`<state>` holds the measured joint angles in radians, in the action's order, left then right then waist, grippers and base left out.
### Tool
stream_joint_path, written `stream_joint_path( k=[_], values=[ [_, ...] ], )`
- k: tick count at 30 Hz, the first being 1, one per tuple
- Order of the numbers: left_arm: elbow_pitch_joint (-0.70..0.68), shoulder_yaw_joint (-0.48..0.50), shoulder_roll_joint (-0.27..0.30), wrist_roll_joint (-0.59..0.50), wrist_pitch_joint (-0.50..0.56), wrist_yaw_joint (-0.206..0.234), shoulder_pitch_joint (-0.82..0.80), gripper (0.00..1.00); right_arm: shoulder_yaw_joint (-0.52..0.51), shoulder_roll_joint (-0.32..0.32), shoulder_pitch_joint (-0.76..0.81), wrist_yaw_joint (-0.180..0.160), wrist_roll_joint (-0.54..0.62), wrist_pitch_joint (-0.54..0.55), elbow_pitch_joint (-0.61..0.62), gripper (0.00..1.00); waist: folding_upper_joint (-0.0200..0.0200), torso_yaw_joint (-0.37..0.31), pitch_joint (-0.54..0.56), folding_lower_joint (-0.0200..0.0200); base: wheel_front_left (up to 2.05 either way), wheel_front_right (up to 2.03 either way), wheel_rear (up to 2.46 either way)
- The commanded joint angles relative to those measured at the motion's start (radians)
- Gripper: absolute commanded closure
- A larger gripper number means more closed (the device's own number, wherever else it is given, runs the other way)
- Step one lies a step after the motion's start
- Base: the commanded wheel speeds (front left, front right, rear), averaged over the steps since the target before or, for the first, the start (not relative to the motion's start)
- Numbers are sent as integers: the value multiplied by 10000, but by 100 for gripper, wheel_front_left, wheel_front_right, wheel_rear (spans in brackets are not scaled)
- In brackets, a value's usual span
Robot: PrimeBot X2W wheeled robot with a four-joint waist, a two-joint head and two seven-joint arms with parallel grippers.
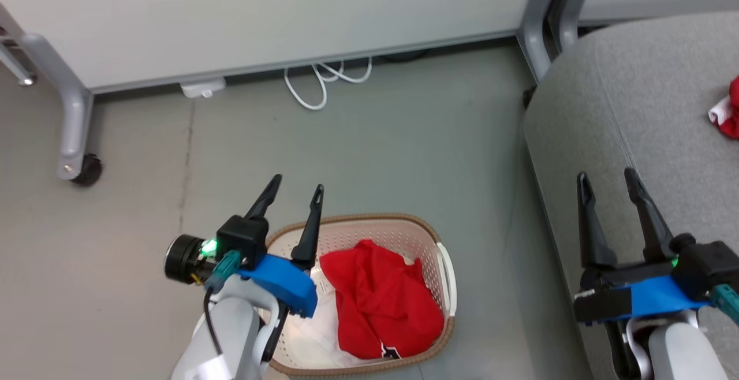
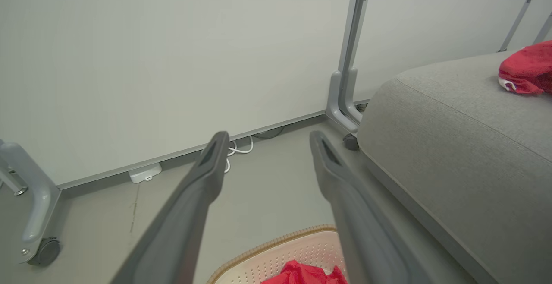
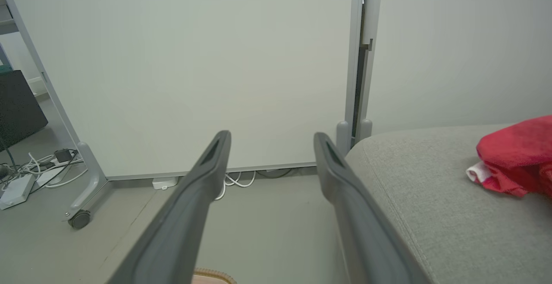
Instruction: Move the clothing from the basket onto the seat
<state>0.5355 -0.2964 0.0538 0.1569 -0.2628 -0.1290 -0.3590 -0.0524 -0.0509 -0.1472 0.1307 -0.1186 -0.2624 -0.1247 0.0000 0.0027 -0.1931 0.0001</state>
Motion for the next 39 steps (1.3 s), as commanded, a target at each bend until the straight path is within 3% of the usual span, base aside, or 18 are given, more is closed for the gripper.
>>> stream_joint_path(
  k=[1,13,25,39],
  values=[
    [345,-236,71,149,-31,-18,-433,0,31,5,-307,1,-109,-38,79,0,0,-432,-630,-1,0,0,0],
    [3490,-2688,407,1141,44,-20,-3194,0,-2,7,-1629,1,-201,-38,447,0,0,-1205,-2901,-1,0,0,0],
    [5769,-4785,442,2433,1440,-22,-5000,0,21,-116,-2575,1,-231,-40,877,0,0,-1403,-4804,-1,0,0,0],
    [6561,-5377,618,4365,3119,-22,-5928,0,68,-231,-3354,1,-237,-38,1294,0,0,-1410,-6614,-1,0,0,0]
  ],
)
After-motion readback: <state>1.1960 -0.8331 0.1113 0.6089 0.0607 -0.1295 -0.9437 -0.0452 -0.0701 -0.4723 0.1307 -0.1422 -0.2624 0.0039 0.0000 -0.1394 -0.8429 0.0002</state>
